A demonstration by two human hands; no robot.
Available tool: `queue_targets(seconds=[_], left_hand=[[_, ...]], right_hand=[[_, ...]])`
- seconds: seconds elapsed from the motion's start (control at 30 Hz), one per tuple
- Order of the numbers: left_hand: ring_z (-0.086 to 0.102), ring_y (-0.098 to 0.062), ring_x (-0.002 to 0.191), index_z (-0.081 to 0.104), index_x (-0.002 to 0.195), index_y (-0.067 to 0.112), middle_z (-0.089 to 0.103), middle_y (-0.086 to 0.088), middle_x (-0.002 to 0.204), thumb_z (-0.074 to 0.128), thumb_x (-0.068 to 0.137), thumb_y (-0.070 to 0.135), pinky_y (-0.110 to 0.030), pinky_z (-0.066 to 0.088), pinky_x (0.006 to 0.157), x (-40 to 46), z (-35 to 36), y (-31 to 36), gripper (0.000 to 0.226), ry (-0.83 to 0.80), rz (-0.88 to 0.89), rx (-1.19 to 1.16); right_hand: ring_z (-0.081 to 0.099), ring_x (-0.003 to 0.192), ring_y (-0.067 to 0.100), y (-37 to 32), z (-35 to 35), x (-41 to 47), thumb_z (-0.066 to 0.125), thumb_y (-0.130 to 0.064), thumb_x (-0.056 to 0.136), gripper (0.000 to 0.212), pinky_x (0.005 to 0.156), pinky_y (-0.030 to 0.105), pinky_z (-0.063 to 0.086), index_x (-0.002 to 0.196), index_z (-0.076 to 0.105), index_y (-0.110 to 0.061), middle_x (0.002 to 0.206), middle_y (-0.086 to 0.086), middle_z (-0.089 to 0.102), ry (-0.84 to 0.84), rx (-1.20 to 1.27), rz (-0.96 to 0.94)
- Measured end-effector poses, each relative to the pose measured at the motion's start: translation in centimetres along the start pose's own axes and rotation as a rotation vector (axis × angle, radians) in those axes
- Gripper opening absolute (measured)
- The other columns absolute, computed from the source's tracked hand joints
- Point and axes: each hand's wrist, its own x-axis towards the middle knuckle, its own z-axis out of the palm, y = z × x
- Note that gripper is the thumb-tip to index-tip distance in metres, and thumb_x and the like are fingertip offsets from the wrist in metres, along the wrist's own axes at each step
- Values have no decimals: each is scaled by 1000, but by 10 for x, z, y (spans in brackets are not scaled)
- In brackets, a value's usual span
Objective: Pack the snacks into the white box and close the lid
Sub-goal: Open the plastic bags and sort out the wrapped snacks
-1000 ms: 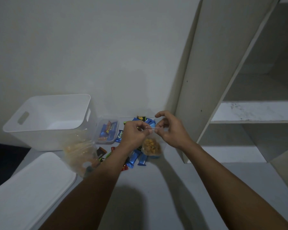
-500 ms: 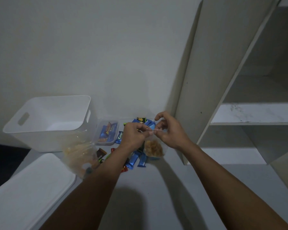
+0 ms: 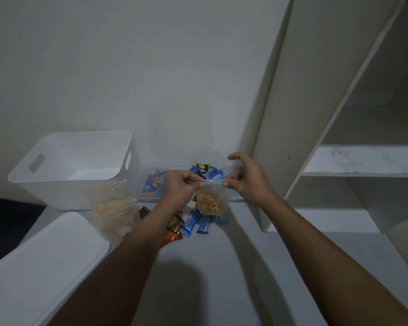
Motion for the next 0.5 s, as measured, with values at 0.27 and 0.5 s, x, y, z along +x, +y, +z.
queue_targets(seconds=[0.27, 0.5], left_hand=[[68, -12, 81, 74, 81, 11, 72, 1, 80, 76, 76, 4, -14, 53, 62, -7, -26, -18, 9, 32, -11, -90], [66, -12, 89, 71, 106, 13, 71, 0, 97, 81, 71, 7, -27, 56, 74, -14, -71, -36, 37, -16, -7, -130]], right_hand=[[59, 57, 12, -17, 13, 3, 77, 3, 73, 39, 51, 22, 48, 88, 57, -27, 72, 18, 68, -40, -10, -36], [65, 72, 18, -45, 44, 7, 74, -3, 79, 16, 69, 35, 55, 79, 72, -18, 79, 8, 72, -125, -21, -121]])
